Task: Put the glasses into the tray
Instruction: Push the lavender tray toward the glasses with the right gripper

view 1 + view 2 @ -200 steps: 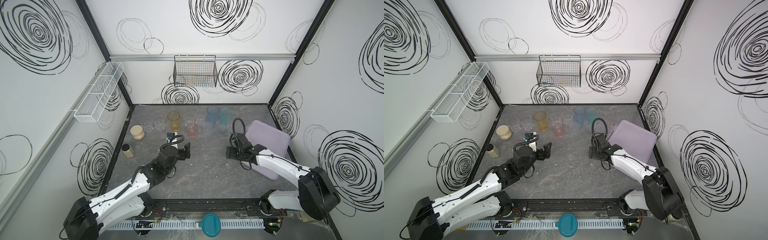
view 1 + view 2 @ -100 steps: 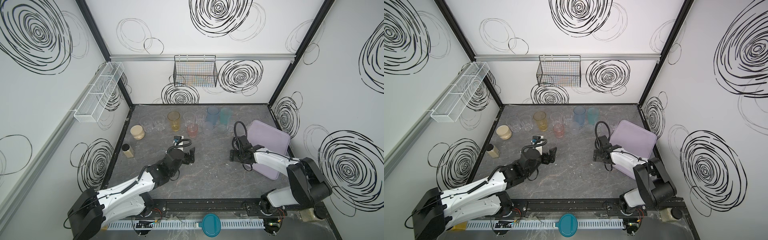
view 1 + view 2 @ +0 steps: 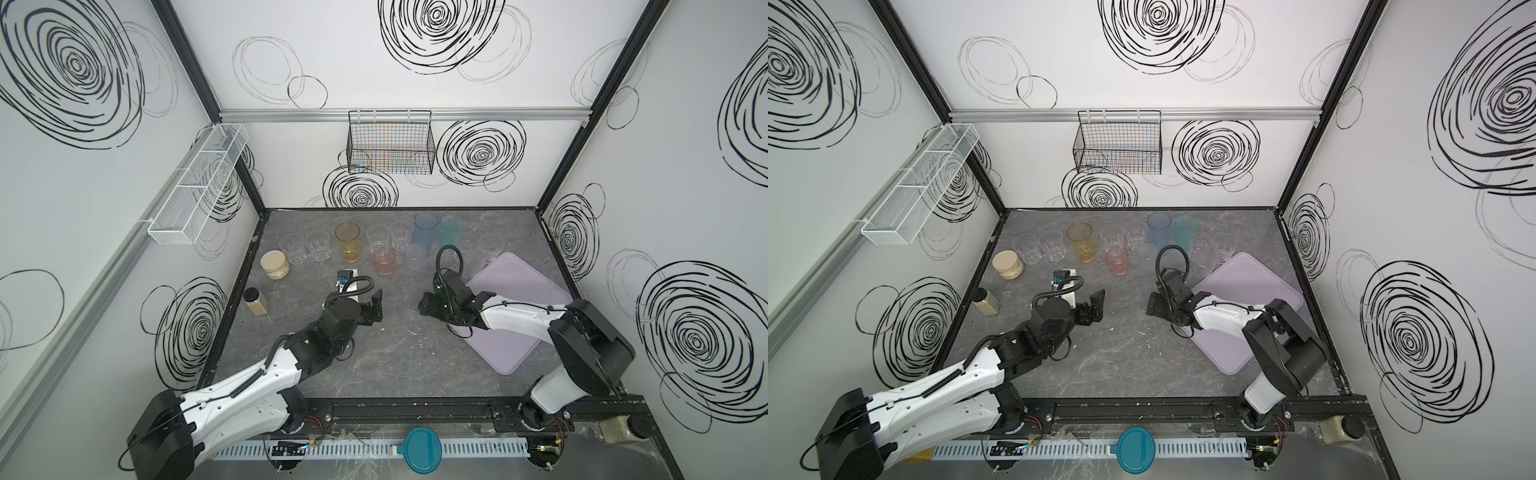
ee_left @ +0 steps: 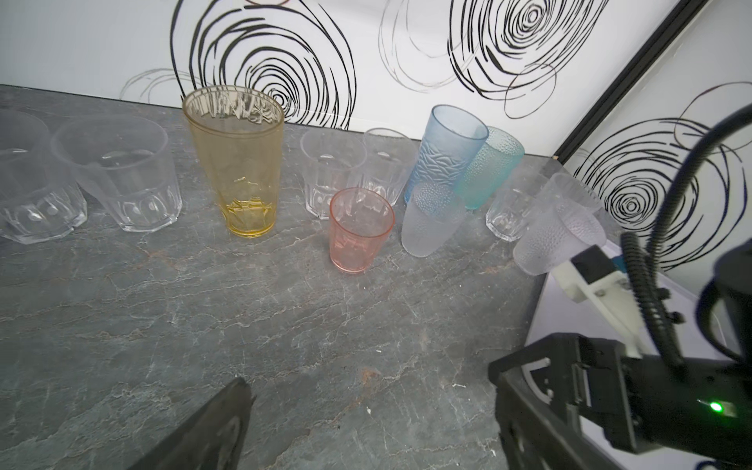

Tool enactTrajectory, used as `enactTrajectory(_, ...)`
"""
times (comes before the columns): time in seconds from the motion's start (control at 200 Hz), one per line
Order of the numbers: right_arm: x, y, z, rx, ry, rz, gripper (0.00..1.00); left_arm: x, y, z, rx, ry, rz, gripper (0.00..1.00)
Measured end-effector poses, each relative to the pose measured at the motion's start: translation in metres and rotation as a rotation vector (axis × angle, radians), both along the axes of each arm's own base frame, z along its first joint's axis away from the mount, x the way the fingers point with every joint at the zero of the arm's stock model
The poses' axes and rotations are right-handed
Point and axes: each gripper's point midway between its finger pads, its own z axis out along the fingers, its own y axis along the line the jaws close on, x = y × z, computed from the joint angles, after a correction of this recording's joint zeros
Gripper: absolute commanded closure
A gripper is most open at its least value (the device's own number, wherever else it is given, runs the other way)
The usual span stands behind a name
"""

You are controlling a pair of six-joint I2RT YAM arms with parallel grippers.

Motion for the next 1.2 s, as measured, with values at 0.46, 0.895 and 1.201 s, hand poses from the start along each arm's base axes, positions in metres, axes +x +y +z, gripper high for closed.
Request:
enactTrajectory(0.46,-0.004,0.005,0.018,-0.008,-0.015,0.116,0.14,-0.001,0.012,-0.022,0.032,0.077,0.019,0.04)
enactTrajectory(0.895,-0.073,-0.032,-0.002,-0.135,0.054,0.209,0.29,-0.001,-0.01,-0.057,0.059,0.18,-0.056,0.04)
enactTrajectory(1.201,-0.072,0.032,-0.011,-0.111,0.05,0.282,0.51,0.007,0.033,-0.021,-0.07,0.117,0.073,0.03)
